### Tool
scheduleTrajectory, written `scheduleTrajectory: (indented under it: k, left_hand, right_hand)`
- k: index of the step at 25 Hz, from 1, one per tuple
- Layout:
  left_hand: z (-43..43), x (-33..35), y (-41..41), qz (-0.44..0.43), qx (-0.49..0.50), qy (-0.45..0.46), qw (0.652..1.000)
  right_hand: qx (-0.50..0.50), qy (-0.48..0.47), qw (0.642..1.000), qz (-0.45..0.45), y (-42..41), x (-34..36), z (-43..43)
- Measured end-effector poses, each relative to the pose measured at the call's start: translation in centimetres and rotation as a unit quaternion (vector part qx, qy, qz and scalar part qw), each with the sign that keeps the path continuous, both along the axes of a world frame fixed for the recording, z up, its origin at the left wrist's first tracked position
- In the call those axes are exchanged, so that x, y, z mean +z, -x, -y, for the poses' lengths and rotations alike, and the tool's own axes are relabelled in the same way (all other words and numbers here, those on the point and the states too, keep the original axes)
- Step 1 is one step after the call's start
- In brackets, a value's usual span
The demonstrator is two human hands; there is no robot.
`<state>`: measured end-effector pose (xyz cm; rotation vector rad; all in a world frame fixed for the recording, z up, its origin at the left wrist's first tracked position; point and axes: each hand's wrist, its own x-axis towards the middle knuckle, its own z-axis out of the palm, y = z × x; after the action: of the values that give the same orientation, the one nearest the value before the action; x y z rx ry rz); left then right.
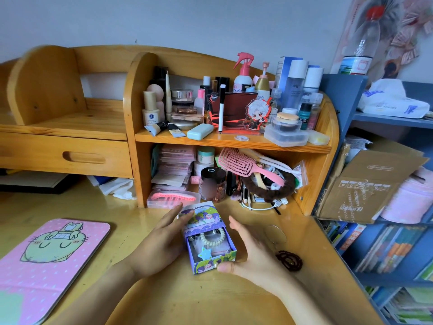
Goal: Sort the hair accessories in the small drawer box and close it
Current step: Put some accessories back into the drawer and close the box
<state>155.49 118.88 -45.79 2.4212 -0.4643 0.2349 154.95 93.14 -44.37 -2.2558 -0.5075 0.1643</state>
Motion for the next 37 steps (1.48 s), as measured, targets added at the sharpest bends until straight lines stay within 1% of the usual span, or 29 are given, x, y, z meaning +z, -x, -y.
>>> scheduleTrajectory:
  k: [3,4,6,7,9,11,13,18,21,28,34,37]
  left_hand:
    - [0.7,0.9,1.5,-0.054,0.02,0.115,0.992]
    - [0.9,1.0,1.9,-0.06,0.019,0.127,0.99]
    - [1.2,1.0,2.5,-0.071,0.005,0.093,0.993]
    - [1.4,1.0,2.7,-0.078,0.003,0.058,0.995]
    - [1.6,0.7,2.9,-0.079,0.009,-0.011,0.997]
    - [1.5,0.5,2.8,-0.069,0.011,-0.038,0.997]
    - [1.1,0.5,2.6,-0.067,0.004,-0.027,0.997]
    - [0.1,1.5,2.0,-0.125,-0.045,0.013,0.991]
    - [-0.1,1.7,2.0,-0.138,-0.057,0.023,0.989]
    - [0.1,1.0,1.9,-0.112,-0.033,0.041,0.992]
    - [0.4,0.8,1.8,-0.095,-0.006,0.063,0.993]
    - [0.6,0.8,1.8,-0.073,0.011,0.064,0.995]
  right_hand:
    - [0.025,-0.009,0.999,-0.047,-0.6,0.4,-0.5]
    - [0.034,-0.011,0.998,-0.049,-0.8,0.5,-0.6]
    - [0.056,-0.022,0.996,-0.062,-1.2,0.7,-0.9]
    - [0.066,-0.026,0.995,-0.07,-1.4,0.6,-1.0]
    - [0.066,-0.026,0.994,-0.083,-1.6,0.3,-1.0]
    - [0.055,-0.024,0.994,-0.088,-1.5,0.1,-0.9]
    - [0.05,-0.02,0.995,-0.083,-1.3,0.2,-0.9]
    - [0.052,-0.029,0.995,-0.074,-0.7,0.4,-0.6]
    - [0.045,-0.036,0.996,-0.061,-0.5,0.5,-0.6]
    - [0.027,-0.057,0.997,-0.043,-0.7,0.1,-0.7]
    - [-0.004,-0.064,0.998,-0.001,-1.3,-0.9,-1.2]
    - [-0.018,-0.069,0.997,0.017,-1.4,-1.1,-1.5]
